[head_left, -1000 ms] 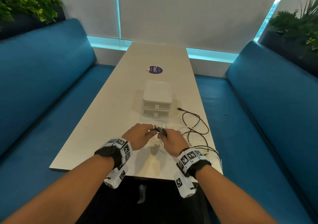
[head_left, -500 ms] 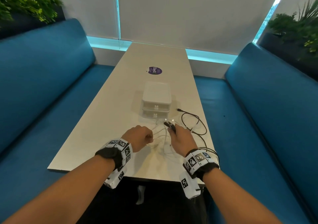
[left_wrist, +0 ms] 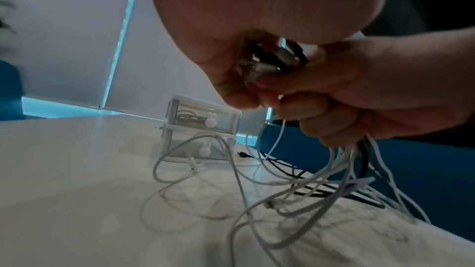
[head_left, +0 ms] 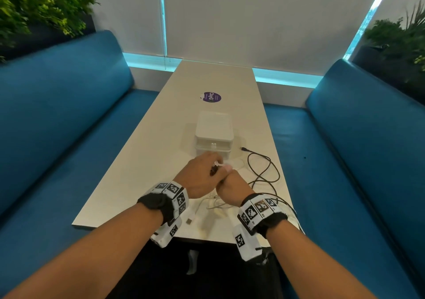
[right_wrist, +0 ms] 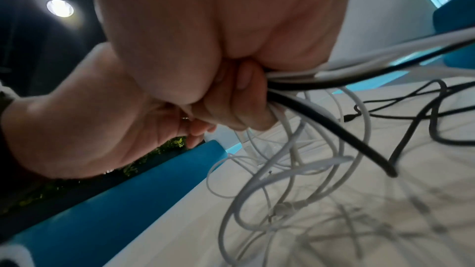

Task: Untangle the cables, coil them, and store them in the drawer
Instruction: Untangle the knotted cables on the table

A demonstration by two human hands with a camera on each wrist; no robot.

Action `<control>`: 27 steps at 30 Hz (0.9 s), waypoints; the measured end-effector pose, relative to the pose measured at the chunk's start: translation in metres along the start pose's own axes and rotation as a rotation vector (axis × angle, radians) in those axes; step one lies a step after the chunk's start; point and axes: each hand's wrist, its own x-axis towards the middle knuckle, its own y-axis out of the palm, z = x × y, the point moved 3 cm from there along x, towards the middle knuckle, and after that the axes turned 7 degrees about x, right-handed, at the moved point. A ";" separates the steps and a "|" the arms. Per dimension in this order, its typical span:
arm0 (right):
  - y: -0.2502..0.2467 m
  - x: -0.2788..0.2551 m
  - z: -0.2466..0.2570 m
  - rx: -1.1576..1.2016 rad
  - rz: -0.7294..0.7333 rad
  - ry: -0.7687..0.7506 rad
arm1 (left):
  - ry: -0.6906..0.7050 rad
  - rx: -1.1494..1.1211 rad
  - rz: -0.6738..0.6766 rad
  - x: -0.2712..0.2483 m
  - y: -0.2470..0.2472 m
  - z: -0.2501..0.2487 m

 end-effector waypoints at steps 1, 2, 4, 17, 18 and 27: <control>0.001 0.001 0.002 0.008 0.003 0.005 | 0.020 0.066 -0.028 0.000 0.000 0.001; 0.002 0.001 0.004 0.011 0.010 0.009 | 0.042 0.100 -0.068 -0.001 -0.001 0.003; 0.003 0.002 0.007 -0.001 0.022 0.005 | 0.072 0.175 -0.127 -0.003 -0.002 0.007; 0.000 -0.002 0.004 -0.031 0.090 -0.058 | -0.251 0.083 -0.062 0.009 -0.015 0.028; 0.001 -0.001 0.001 -0.086 0.105 -0.059 | -0.256 0.068 -0.046 0.009 -0.015 0.028; 0.004 0.001 0.004 -0.032 0.148 -0.126 | -0.174 0.062 -0.033 -0.003 -0.013 0.021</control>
